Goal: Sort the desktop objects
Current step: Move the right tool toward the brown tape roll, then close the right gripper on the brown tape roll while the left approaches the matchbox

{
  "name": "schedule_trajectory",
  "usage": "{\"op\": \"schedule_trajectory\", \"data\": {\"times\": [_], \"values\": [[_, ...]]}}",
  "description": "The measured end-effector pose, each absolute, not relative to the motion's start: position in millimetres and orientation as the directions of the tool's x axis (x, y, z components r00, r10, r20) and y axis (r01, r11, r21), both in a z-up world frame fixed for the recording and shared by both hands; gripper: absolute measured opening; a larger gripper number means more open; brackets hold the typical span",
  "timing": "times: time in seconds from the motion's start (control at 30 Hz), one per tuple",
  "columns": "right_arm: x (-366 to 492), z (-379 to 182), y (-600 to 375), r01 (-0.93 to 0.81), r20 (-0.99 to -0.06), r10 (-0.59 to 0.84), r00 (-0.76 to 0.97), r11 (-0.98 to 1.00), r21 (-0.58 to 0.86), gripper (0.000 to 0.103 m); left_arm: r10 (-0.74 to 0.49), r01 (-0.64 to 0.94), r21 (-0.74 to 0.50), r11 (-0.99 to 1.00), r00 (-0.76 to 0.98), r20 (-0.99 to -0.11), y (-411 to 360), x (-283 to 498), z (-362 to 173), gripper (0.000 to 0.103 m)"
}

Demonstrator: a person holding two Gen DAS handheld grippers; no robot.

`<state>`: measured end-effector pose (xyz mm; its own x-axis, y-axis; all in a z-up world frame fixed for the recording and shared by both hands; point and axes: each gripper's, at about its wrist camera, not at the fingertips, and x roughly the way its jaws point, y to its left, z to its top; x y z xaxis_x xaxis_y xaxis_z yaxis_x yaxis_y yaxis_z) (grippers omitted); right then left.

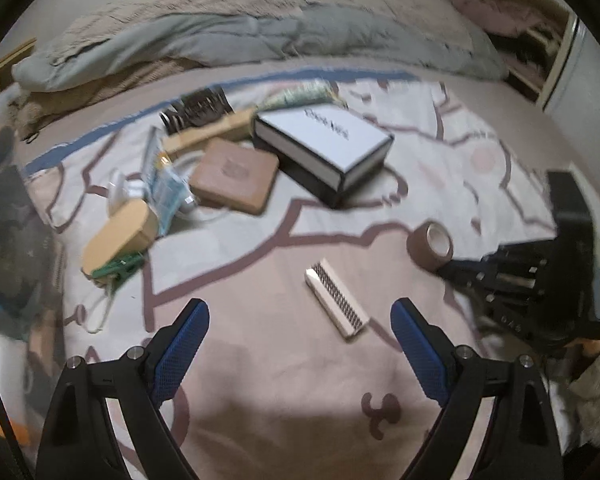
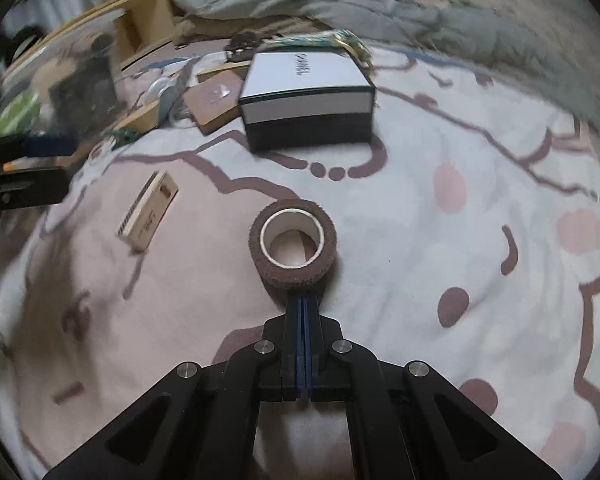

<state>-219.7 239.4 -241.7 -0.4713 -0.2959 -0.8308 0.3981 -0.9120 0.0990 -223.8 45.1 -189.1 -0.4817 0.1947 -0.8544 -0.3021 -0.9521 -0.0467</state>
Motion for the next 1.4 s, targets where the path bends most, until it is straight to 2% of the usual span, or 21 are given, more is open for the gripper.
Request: {"op": "schedule_trajectory", "data": {"times": [0.23,0.43,0.73,0.9,1.2,1.4], "values": [[-219,-246,247,0.388,-0.798,-0.345,-0.494,-0.909,0.153,0.000,0.156,-0.317,-0.011,-0.948,-0.438,-0.885,51,-230,-218,0.093],[-215,-245,247,0.392,-0.793,-0.338,-0.506,-0.910,0.138,0.000,0.191,-0.332,-0.052,-0.942,-0.400,-0.896,61,-235,-230,0.093],[-215,-246,248,0.393,-0.790,-0.344,-0.508,-0.908,0.143,0.000,0.088,-0.343,0.072,-0.936,-0.429,-0.899,65,-238,-239,0.095],[-214,-245,247,0.395,-0.789,-0.340,-0.512,-0.909,0.136,0.000,0.028,-0.280,0.105,-0.954,-0.432,-0.901,39,-242,-239,0.095],[-214,-243,247,0.397,-0.790,-0.329,-0.518,-0.910,0.119,0.000,-0.044,-0.084,0.094,-0.992,-0.469,-0.882,-3,-257,-233,0.093],[-214,-242,248,0.396,-0.787,-0.341,-0.514,-0.908,0.135,0.000,-0.033,-0.069,0.073,-0.995,-0.457,-0.889,-7,-258,-234,0.093]]}}
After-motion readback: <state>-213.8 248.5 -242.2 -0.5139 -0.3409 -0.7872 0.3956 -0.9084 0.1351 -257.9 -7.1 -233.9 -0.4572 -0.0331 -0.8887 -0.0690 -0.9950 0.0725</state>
